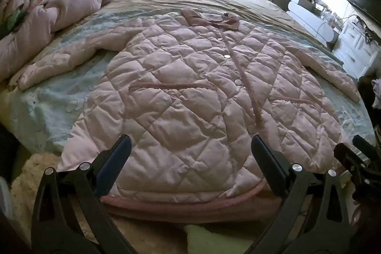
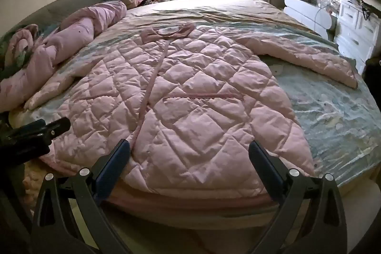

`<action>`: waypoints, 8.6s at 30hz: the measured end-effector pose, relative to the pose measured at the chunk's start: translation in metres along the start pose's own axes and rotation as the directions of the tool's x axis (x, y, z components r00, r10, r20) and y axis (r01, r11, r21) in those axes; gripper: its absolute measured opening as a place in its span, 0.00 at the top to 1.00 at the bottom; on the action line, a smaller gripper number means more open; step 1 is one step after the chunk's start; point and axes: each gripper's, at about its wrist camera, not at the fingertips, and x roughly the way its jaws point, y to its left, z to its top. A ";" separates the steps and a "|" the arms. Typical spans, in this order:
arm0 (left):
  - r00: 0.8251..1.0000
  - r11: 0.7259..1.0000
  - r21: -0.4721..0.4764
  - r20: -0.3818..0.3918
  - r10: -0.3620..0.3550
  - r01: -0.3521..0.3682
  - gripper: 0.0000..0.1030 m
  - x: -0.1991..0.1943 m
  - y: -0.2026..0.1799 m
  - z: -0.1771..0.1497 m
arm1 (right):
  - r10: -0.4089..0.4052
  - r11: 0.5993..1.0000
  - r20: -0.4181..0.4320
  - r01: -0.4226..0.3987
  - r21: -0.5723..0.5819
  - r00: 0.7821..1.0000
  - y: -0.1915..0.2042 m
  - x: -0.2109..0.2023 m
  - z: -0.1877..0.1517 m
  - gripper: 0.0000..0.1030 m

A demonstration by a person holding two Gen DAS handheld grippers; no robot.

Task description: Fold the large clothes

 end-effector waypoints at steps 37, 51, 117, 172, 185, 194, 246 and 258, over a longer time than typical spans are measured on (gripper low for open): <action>1.000 1.000 0.001 0.009 -0.003 0.003 0.09 -0.001 0.001 0.005 | 0.010 1.000 0.022 -0.009 -0.014 1.000 0.009 -0.005 0.005 0.04; 1.000 1.000 0.001 0.011 -0.007 0.007 0.09 -0.001 0.002 0.005 | 0.012 1.000 0.021 -0.011 -0.016 1.000 0.009 -0.005 0.005 0.04; 0.998 0.994 -0.091 0.028 0.057 -0.055 0.09 0.037 0.003 0.123 | 0.131 0.991 0.073 -0.132 0.017 0.989 -0.001 0.065 0.130 0.04; 0.988 1.000 0.019 -0.154 0.003 0.000 0.09 0.209 -0.099 0.223 | -0.319 0.622 -0.075 0.269 0.735 0.945 -0.352 0.154 0.141 0.04; 0.979 0.999 0.022 -0.201 -0.025 0.030 0.09 0.247 -0.105 0.213 | -0.314 0.417 -0.133 0.262 0.870 0.940 -0.445 0.176 0.109 0.04; 0.983 1.000 -0.002 -0.181 -0.014 0.014 0.09 0.235 -0.081 0.218 | -0.295 0.358 0.039 0.073 0.931 0.955 -0.484 0.177 0.106 0.65; 0.992 0.955 -0.268 0.020 -0.124 0.125 0.09 0.191 0.091 0.265 | 0.118 0.961 0.402 -0.207 0.186 0.908 -0.075 0.159 0.350 0.86; 0.930 0.868 -0.348 0.039 -0.365 0.356 0.09 0.209 0.098 0.262 | 0.271 0.952 0.193 -0.292 0.090 0.943 0.025 0.241 0.305 0.86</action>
